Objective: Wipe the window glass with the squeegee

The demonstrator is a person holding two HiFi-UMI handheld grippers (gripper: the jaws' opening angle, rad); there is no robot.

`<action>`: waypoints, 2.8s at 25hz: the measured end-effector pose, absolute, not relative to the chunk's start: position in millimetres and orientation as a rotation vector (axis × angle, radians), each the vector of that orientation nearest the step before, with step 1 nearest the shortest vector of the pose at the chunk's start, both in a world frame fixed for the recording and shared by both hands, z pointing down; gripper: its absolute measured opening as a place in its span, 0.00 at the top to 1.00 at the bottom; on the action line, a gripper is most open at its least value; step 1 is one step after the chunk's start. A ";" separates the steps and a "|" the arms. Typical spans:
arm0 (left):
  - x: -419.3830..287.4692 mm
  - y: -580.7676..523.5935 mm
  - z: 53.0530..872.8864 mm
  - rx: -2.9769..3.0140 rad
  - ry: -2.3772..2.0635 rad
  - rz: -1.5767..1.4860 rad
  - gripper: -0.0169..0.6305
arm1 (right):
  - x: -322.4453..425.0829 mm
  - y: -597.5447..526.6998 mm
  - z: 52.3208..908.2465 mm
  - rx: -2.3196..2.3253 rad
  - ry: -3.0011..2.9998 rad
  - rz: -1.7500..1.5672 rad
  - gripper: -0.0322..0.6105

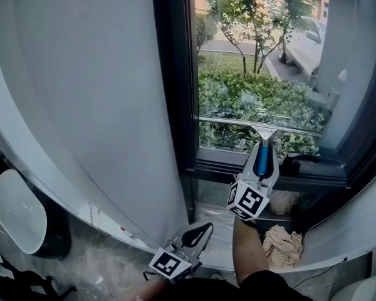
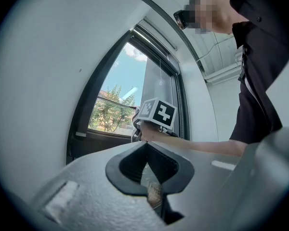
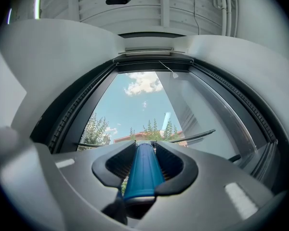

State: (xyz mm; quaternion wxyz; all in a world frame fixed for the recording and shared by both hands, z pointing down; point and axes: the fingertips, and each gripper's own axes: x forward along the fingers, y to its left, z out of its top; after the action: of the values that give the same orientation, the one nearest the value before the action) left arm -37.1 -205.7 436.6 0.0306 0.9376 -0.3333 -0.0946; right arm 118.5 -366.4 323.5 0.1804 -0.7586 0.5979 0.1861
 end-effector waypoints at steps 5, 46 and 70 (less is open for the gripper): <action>-39.6 -203.0 444.2 2.890 -1.031 -0.272 0.97 | 118.0 -366.5 330.1 -2.153 1.688 0.503 0.75; 62.1 -256.6 396.7 3.087 -0.873 -0.411 0.97 | 251.4 -345.9 61.1 -1.859 1.460 0.981 0.75; 57.4 -252.0 404.5 3.076 -0.843 -0.395 0.97 | 257.8 -349.3 89.8 -1.867 1.430 0.872 0.74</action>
State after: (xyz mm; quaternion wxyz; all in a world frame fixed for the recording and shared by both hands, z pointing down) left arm 57.4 -252.0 404.5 -0.0362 0.9565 -0.2621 -0.1227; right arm 257.8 -349.3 89.8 0.3114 -0.7075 0.5416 0.3305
